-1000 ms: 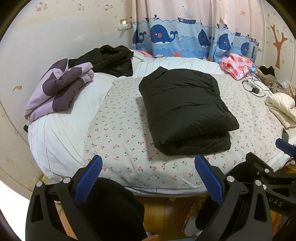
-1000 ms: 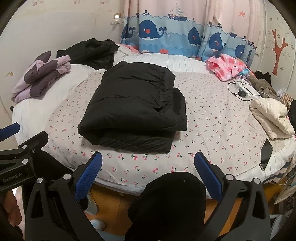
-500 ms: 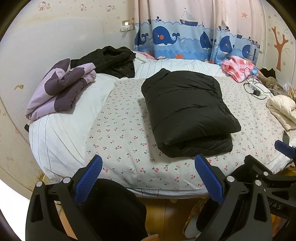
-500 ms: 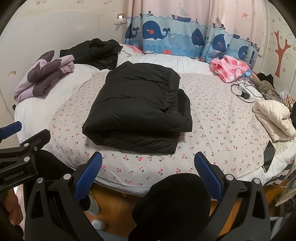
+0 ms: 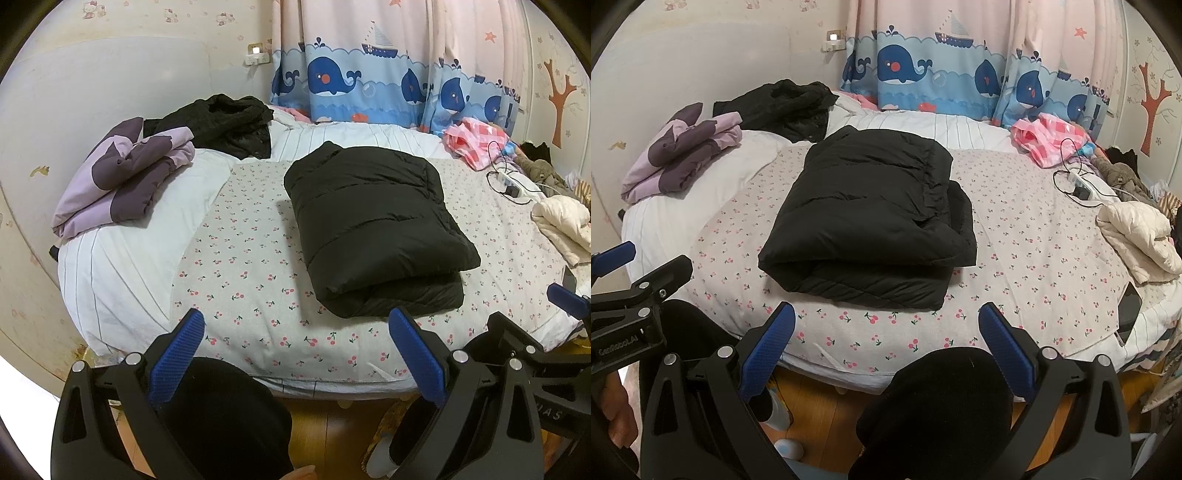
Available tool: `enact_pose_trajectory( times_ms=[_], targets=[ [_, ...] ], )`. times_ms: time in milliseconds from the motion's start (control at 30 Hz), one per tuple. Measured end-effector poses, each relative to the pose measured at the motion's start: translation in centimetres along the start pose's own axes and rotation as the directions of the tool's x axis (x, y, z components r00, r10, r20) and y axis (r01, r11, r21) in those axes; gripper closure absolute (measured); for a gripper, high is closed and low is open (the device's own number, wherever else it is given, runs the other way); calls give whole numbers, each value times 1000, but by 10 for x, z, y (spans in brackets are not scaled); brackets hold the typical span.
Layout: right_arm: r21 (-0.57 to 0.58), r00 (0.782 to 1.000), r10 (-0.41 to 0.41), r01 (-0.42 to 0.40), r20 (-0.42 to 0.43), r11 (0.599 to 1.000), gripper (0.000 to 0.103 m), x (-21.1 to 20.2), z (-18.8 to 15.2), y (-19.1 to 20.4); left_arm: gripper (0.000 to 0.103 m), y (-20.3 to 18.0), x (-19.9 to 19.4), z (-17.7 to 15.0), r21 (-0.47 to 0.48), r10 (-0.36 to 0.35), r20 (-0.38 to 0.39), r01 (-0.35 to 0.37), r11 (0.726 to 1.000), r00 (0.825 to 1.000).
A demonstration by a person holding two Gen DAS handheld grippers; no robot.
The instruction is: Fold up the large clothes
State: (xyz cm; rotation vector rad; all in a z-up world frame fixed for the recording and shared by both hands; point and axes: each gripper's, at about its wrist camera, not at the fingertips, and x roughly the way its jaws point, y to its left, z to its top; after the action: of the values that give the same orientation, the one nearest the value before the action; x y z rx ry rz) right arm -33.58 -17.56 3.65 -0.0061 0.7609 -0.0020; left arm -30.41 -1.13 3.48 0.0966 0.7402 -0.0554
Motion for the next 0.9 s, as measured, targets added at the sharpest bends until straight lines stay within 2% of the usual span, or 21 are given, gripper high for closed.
enact_pose_trajectory(
  times_ms=[900],
  targets=[
    [2,996,21,-22,92,1000,7,-19,7,-2,7,-2,-1,0,-8,10,11,-10,1000,1000]
  ],
)
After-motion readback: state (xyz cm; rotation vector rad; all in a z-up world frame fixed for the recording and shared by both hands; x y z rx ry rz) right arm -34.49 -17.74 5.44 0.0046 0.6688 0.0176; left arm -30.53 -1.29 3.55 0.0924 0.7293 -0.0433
